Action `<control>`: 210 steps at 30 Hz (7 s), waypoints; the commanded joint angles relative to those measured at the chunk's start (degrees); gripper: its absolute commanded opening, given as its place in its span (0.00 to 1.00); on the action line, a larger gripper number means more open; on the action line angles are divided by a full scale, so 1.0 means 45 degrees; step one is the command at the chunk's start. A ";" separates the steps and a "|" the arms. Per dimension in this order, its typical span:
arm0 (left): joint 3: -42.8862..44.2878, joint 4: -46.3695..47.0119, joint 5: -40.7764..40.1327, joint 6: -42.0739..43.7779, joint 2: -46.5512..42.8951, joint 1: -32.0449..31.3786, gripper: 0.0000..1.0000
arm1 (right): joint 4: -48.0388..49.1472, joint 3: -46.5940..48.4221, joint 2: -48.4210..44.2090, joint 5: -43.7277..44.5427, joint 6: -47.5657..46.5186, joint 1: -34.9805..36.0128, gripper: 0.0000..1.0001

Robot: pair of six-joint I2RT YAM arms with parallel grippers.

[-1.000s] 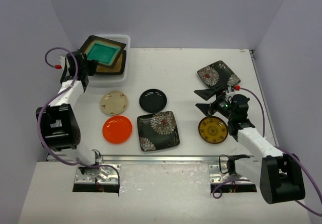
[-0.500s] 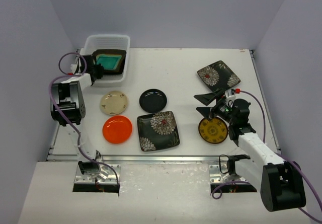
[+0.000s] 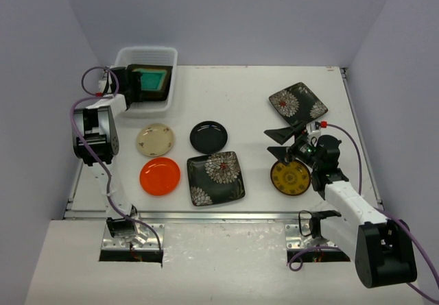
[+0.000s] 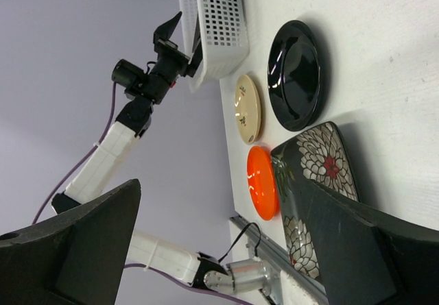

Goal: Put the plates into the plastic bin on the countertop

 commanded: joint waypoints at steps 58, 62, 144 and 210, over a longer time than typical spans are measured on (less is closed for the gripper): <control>-0.8952 -0.4913 0.7316 1.1085 -1.6869 -0.0936 1.00 | -0.7386 0.6860 0.9545 -0.0979 -1.2530 0.4772 0.80; -0.9858 -0.5745 0.7620 1.2688 -1.7722 -0.0936 1.00 | -0.6536 0.6340 1.0345 -0.1748 -1.2206 0.4738 0.66; -0.0104 0.1774 -0.2210 0.1137 -0.2781 0.0021 0.00 | -0.5375 0.3364 0.1708 -0.4453 -0.8424 -0.0834 0.99; 0.1696 -0.5531 0.2292 0.5022 -0.4737 0.0753 1.00 | -1.0499 0.5735 0.2297 0.3555 -0.7339 -0.2100 0.99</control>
